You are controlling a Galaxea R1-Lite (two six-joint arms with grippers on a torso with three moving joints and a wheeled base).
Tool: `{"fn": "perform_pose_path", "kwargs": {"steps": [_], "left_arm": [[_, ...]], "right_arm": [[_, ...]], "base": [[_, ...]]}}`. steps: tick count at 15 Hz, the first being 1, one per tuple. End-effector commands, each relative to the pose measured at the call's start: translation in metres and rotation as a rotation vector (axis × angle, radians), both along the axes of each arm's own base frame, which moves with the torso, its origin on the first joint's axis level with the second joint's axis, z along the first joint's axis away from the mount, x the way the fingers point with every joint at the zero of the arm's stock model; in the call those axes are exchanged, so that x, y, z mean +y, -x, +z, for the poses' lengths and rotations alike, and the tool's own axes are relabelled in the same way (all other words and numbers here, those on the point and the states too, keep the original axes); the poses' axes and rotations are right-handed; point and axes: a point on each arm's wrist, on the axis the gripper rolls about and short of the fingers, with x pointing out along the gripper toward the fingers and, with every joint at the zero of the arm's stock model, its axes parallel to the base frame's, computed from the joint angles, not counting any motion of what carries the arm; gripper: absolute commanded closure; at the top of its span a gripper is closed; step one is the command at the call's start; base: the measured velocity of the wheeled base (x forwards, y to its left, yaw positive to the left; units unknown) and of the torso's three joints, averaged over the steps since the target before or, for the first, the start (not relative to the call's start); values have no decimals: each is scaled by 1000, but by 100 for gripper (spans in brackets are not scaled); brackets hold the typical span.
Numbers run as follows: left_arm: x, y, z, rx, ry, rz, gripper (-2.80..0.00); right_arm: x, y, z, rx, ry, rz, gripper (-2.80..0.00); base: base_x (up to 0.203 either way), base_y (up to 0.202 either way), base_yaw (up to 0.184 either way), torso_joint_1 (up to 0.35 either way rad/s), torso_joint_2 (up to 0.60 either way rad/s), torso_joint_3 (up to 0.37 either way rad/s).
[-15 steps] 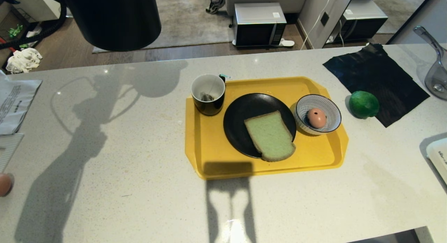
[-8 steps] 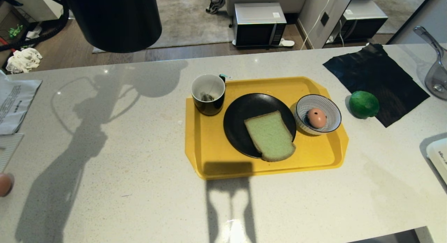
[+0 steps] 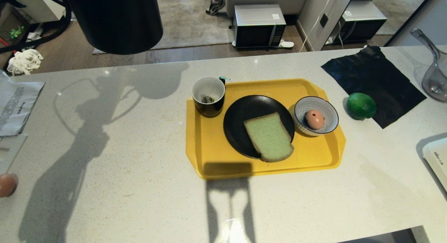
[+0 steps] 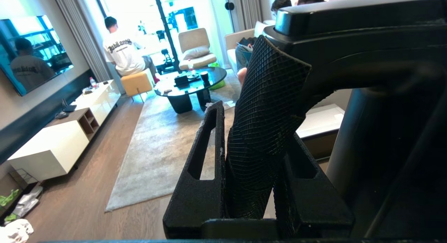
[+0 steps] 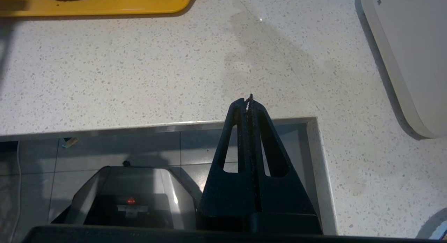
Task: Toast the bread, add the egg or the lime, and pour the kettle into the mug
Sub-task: Pour water into a cup
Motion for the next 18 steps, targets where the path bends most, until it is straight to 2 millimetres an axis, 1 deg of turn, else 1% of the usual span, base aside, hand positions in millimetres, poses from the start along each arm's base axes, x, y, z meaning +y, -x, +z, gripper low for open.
{"fn": "perform_pose_path", "kwargs": {"steps": [1,3,9,14,18], "left_arm": [[0,0,0,-5,-1,1,0],[0,-1,-1,-1,-5,-1,0],[-2,-16,-11,69,-28,-3,0],[-2,-17,-14,144,-41,0,0],[-3,-18,-15,151,-41,0,0]], "right_arm": [[0,0,0,1,-1,0,0],[0,0,0,0,-1,0,0],[0,0,0,0,-2,2,0],[0,0,0,-1,-2,2,0],[0,0,0,0,-2,2,0]], "base": [[0,0,0,74,-146,-70],[0,0,0,70,-127,-59],[0,0,0,45,-79,-43],[0,0,0,0,0,0],[0,0,0,0,0,0]]}}
